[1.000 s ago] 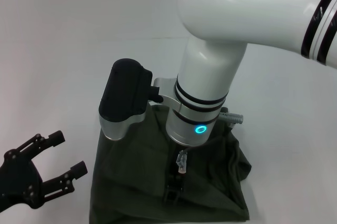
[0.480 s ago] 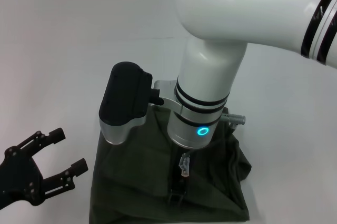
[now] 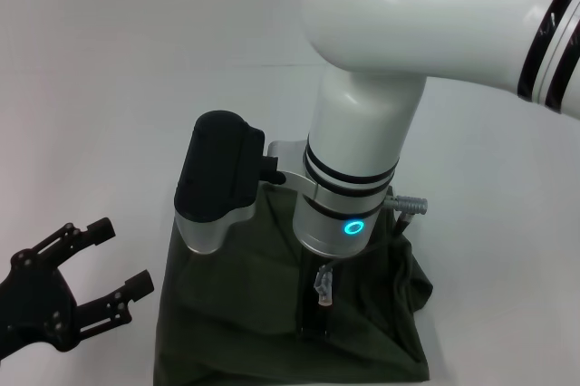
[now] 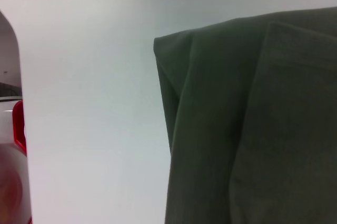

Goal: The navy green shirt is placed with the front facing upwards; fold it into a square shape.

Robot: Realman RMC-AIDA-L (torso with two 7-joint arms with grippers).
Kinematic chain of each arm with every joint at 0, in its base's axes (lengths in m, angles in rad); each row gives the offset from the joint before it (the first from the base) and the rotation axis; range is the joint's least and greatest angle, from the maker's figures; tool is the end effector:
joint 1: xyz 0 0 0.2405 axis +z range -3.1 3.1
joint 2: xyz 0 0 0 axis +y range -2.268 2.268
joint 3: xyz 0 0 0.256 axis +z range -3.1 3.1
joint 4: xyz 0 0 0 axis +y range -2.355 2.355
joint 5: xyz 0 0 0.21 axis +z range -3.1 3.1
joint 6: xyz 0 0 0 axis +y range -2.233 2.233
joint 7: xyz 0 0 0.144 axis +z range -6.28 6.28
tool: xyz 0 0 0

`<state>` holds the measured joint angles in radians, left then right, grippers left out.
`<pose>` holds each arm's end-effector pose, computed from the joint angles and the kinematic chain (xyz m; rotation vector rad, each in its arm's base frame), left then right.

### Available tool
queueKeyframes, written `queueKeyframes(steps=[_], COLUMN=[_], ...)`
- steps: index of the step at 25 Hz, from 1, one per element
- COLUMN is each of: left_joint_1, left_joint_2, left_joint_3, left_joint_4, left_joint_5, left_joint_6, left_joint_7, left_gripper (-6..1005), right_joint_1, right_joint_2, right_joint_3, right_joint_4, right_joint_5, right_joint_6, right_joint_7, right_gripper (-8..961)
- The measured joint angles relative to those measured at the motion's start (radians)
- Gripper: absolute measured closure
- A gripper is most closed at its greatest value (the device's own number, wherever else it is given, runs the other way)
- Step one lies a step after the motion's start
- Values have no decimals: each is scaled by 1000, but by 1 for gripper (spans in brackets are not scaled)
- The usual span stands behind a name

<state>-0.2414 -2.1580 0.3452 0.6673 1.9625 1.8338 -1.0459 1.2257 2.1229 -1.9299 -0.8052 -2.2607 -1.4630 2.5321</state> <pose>-0.3184 0.2256 0.0202 -2.3924 -0.5395 -0.9841 0.0620 0.3330 -0.1279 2.9323 -0.2238 1.0288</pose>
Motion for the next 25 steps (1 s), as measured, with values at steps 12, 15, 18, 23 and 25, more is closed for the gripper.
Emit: queueKeyframes(steps=[12,15,18,23,25], left_joint_1=[-5,-6,-6,-3,-3], left_joint_2=[1,1,1,-1,-1], left_joint_3=[2,1,2,3,4], left_joint_4=[-12,-12,-12,-13,-17], left_joint_5=[1,1,1,1,1], left_joint_6=[-5,-5,-5,-5,-4], left_joint_7=[0,0,0,0,0], left_gripper=[95,96,96,96,96], right_joint_1=[-14,-23,-35,-72,-92], right_joint_2=[-1,-5,-8,-14,-16], right_joint_3=[9,12,15,38,62], right_joint_4=[0,-5,-12,-38,-58], right_joint_5=[0,-10,-33,-79,-94], right_joint_6=[15,27,44,76,79], right_joint_7=[12,36,75,150,171], right_gripper=[866,892,911,914,914])
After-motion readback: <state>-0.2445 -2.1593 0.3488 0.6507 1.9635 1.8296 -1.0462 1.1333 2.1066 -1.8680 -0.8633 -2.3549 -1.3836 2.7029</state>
